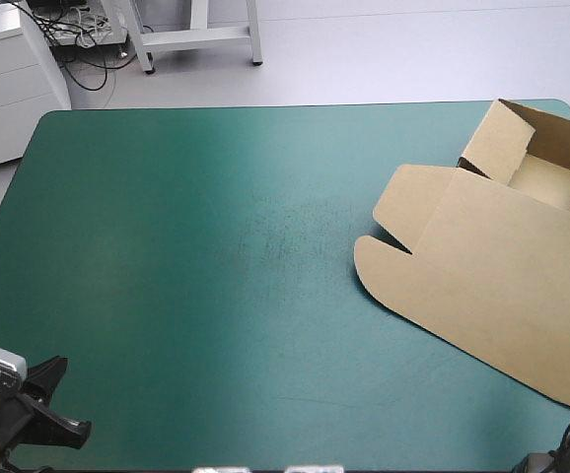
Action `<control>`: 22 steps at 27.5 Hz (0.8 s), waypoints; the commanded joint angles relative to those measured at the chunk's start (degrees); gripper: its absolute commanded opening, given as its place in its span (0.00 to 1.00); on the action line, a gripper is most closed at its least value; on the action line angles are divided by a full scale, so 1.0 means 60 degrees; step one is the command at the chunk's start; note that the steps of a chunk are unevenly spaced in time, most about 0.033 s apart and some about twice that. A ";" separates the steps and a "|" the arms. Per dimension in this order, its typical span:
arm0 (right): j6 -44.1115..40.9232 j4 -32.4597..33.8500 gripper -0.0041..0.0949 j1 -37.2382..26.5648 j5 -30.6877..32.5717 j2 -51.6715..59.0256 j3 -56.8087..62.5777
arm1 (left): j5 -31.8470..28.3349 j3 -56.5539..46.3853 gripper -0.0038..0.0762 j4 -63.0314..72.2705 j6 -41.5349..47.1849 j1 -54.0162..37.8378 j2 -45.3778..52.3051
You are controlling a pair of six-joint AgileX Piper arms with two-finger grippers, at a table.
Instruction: Fold the box
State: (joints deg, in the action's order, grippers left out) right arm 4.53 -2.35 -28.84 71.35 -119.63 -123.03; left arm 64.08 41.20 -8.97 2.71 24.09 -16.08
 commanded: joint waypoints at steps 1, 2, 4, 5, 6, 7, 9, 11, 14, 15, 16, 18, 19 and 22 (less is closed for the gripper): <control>0.0087 0.0055 0.78 -0.0081 0.0022 0.1155 -0.0247 | -0.0649 0.0196 0.01 -0.0117 0.0044 0.0019 -0.0136; 0.0105 -0.0068 0.74 -0.0081 0.0040 0.1543 -0.0247 | -0.0649 0.0196 0.01 -0.0134 0.0044 0.0019 -0.0136; 0.0310 -0.0632 0.54 -0.0081 0.0040 0.2361 -0.0197 | -0.0649 0.0196 0.01 -0.0191 0.0044 0.0019 -0.0136; 0.0479 -0.0932 0.44 -0.0081 0.0040 0.2683 -0.0109 | -0.0649 0.0196 0.01 -0.0191 0.0044 0.0019 -0.0136; 0.0612 -0.1210 0.32 -0.0081 0.0040 0.3020 0.0015 | -0.0649 0.0196 0.01 -0.0191 0.0044 0.0019 -0.0136; 0.0803 -0.1472 0.20 -0.0046 0.0040 0.3358 0.0192 | -0.0649 0.0196 0.01 -0.0191 0.0044 0.0019 -0.0136; 0.1099 -0.1919 0.02 0.0068 0.0023 0.4016 0.0660 | -0.0649 0.0196 0.01 -0.0191 0.0044 0.0019 -0.0136; 0.1349 -0.2265 0.04 0.0241 0.0023 0.4581 0.1272 | -0.0641 0.0196 0.01 -0.0173 0.0044 0.0019 -0.0136; 0.1659 -0.2556 0.04 0.0715 0.0023 0.5475 0.2551 | -0.0343 0.0196 0.01 -0.0020 0.0081 0.0019 -0.0136; 0.1784 -0.2649 0.04 0.0901 0.0001 0.5788 0.3033 | -0.0248 0.0196 0.01 0.0104 0.0162 0.0019 -0.0136; 0.1876 -0.2709 0.04 0.1071 -0.0021 0.6097 0.3435 | -0.0229 0.0196 0.01 0.0210 0.0162 0.0019 -0.0136; 0.2104 -0.2863 0.04 0.1585 -0.0431 0.6720 0.4464 | -0.0392 0.0196 0.01 0.0294 0.0162 0.0019 -0.0136; 0.2205 -0.2983 0.04 0.1814 -0.0651 0.6972 0.4876 | -0.0512 0.0196 0.01 0.0318 0.0162 0.0019 -0.0136; 0.2612 -0.3487 0.04 0.2793 -0.1392 0.7878 0.6380 | -0.0707 0.0196 0.01 0.0318 0.0162 0.0019 -0.0136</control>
State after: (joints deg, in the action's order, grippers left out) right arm 17.46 -19.35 -16.05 68.80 -78.53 -89.84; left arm 64.45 41.20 -7.18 3.02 24.09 -16.02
